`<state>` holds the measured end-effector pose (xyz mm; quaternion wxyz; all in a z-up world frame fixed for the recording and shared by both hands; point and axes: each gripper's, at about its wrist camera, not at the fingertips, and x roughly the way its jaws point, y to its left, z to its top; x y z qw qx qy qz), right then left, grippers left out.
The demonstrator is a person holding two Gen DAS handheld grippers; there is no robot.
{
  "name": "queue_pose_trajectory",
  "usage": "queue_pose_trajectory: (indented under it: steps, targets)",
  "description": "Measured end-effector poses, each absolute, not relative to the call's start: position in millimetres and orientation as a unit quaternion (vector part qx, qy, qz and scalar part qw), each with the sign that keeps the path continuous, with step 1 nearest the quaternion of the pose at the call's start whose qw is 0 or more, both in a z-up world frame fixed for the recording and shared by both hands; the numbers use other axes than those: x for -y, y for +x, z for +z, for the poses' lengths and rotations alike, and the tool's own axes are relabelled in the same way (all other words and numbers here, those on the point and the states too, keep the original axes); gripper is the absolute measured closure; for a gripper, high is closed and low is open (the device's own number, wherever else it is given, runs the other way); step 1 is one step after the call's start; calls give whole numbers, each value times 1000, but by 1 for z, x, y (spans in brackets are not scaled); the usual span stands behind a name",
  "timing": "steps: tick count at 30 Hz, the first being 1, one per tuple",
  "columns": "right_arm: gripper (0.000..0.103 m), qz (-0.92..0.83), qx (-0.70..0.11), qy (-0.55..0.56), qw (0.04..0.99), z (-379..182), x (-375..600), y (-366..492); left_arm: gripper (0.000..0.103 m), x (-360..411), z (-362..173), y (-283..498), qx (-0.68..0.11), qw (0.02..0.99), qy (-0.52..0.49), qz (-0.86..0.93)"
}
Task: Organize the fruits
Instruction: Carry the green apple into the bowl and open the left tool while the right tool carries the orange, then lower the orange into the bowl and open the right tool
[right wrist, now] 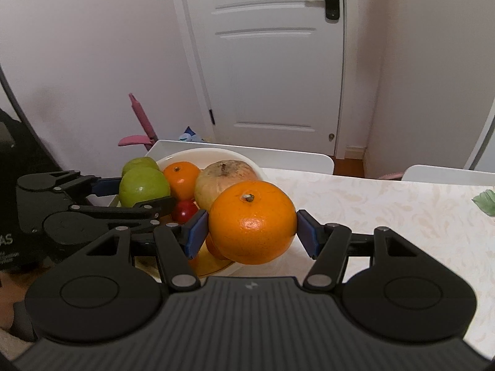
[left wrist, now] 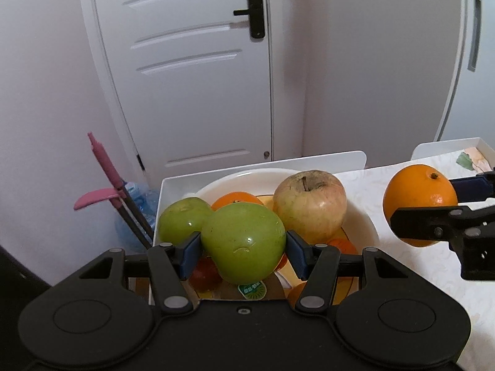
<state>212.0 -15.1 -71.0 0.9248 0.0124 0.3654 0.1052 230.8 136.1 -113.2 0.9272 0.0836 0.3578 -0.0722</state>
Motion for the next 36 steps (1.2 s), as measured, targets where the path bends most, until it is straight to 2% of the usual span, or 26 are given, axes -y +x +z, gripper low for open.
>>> queue_pose_trajectory:
  steps: [2,4,7,9,11,18,21,36]
  targets:
    - [27,99,-366,14,925,-71,15,213,37,-135,-113,230,-353,929,87,-76]
    - [27,95,-366,16,926,-71,15,213,27,-135,-110,228,-341,933,90,-76]
    - [27,92,-365,16,926,-70,16,213,26,-139,-104,225,-334,936,87,-75]
    - [27,91,-365,15,926,-69,17,213,21,-144,-101,221,-330,938,83,-71]
    - [27,92,-366,13,926,-69,17,212,12,-150,-97,215,-324,941,76,-66]
    - [27,114,-369,4,923,-69,7,214,12,-164,-87,196,-323,944,55,-45]
    - [27,128,-370,-2,920,-71,-1,215,2,-165,-87,188,-323,944,59,-39]
    - [26,187,-370,-26,910,-101,-31,230,0,-181,-101,171,-333,941,60,-26]
